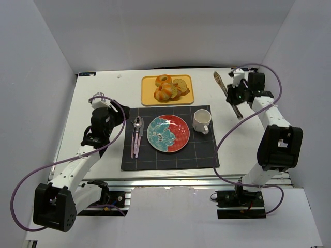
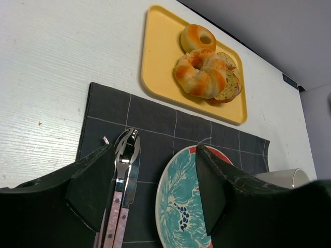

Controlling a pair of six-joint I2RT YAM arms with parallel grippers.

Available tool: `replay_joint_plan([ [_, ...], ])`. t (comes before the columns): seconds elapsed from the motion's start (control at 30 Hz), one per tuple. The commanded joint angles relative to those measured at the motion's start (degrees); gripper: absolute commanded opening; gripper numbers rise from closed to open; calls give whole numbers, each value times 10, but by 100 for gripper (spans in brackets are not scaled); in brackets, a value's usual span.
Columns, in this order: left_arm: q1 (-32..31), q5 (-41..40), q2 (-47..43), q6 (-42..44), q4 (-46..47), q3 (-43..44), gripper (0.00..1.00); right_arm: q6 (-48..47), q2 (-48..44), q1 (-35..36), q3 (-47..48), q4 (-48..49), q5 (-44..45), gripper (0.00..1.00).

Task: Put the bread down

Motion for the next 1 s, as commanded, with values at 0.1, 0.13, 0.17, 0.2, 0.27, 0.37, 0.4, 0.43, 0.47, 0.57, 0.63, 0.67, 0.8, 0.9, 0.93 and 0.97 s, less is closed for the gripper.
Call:
replay_joint_plan([
  [0.1,2,3,7,-1,11,12,73,3,39,65,129,-42,-72,34],
  [0.13,2,3,7,-1,11,12,73,11,50,69,142,-44,-74,34],
  [0.17,2,3,7,-1,10,13,73,19,60,76,170,-49,-82,34],
  [0.2,2,1,6,-1,9,15,73,47,90,81,196,-51,-90,35],
  [0.27,2,0,6,-2,7,16,73,58,109,83,218,-50,-98,36],
  [0.37,2,-3,6,-4,2,21,73,83,144,86,260,-51,-112,38],
  [0.4,2,-4,5,-4,1,23,73,88,152,87,269,-51,-113,39],
  [0.43,2,-6,5,-6,1,23,73,89,158,88,277,-50,-115,40],
  [0.47,2,-7,4,-7,-1,24,73,91,171,88,291,-49,-116,40],
  [0.57,2,-11,3,-13,0,24,73,91,197,90,312,-49,-119,43],
  [0.63,2,-11,3,-17,0,24,73,91,207,91,326,-48,-121,43],
  [0.67,2,-12,3,-18,1,23,73,91,216,92,329,-48,-122,43],
  [0.8,2,-16,4,-22,1,24,73,95,234,95,335,-46,-128,43],
  [0.9,2,-17,6,-23,-1,26,73,105,246,96,335,-39,-128,44],
  [0.93,2,-16,7,-24,-2,28,73,110,256,98,337,-37,-126,44],
  [0.97,2,-16,7,-24,-4,29,73,119,261,98,340,-37,-124,44],
])
